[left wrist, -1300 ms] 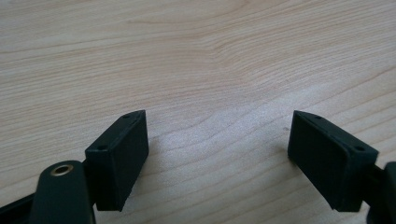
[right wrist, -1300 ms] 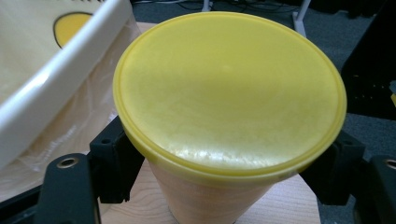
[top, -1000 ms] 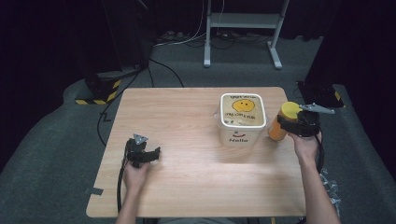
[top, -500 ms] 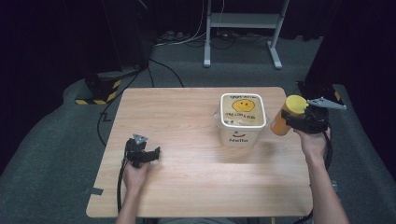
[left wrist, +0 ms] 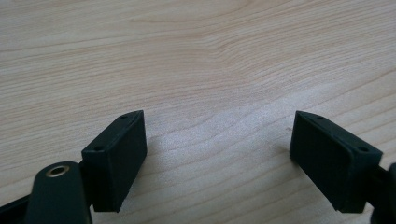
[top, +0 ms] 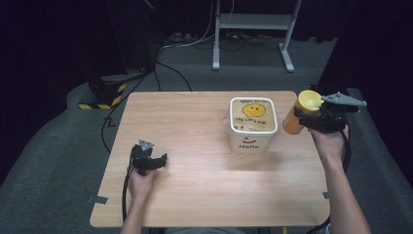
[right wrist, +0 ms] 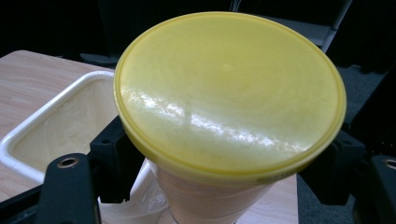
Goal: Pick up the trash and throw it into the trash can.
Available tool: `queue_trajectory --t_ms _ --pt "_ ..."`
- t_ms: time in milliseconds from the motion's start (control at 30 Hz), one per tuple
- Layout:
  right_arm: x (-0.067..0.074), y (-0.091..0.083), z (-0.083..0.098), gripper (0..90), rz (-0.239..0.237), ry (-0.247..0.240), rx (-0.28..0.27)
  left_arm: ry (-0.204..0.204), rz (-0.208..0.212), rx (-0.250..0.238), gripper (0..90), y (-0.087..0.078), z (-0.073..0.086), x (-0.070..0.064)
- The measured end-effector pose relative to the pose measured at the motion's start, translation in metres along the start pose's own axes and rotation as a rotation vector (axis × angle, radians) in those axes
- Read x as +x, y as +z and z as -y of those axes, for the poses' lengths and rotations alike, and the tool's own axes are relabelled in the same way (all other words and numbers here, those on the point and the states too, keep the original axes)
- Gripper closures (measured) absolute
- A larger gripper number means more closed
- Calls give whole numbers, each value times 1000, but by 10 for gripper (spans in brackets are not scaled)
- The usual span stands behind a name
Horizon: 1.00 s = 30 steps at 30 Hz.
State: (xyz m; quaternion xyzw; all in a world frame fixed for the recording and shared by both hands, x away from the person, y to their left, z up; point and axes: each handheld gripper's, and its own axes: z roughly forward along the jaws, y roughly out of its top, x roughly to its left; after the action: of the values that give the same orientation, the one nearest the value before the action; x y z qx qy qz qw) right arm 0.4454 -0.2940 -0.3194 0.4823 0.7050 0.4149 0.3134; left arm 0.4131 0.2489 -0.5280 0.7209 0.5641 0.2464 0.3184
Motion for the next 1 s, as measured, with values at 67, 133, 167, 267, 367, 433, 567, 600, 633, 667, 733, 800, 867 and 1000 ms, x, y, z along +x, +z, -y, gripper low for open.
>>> queue_trajectory --t_ms 67,133,167,267,367,433,567,600,633,667,733,800,867,1000 --pt "1 -1 -3 239 -6 -4 -7 -5 1 -2 192 0 0 0" --pt "2 -2 -7 239 -11 -3 -7 -8 0 -1 192 0 0 -1" --pt "2 -3 -8 239 -15 -4 -5 -5 1 -1 191 0 0 0" --pt "5 -6 -16 239 -30 -8 -17 -8 0 -1 191 0 0 -1" --pt "7 -8 -19 238 -42 -12 -26 -4 1 -2 192 0 0 0" --pt "10 -9 -23 239 -58 -13 -27 -2 2 -2 192 0 0 0" --pt "17 -7 -30 239 -114 -7 -30 -3 1 0 193 0 0 -1" --pt "17 -7 -30 239 -114 -7 -30 -3 1 0 193 0 0 -1" --pt "21 -6 -32 238 -120 -21 -29 -3 1 0 193 0 0 -1" --pt "22 -5 -33 239 -126 -20 -32 -3 1 0 193 0 0 -1" --pt "26 -4 -36 239 -144 -23 -34 -3 1 0 193 0 0 -1" --pt "28 -4 -37 239 -148 -23 -35 -3 1 -1 193 0 0 -1" --pt "32 -2 -39 239 -162 -27 -35 -4 1 0 193 0 0 -1" --pt "38 3 -43 239 -184 -30 -38 -4 1 -1 193 0 0 -1"
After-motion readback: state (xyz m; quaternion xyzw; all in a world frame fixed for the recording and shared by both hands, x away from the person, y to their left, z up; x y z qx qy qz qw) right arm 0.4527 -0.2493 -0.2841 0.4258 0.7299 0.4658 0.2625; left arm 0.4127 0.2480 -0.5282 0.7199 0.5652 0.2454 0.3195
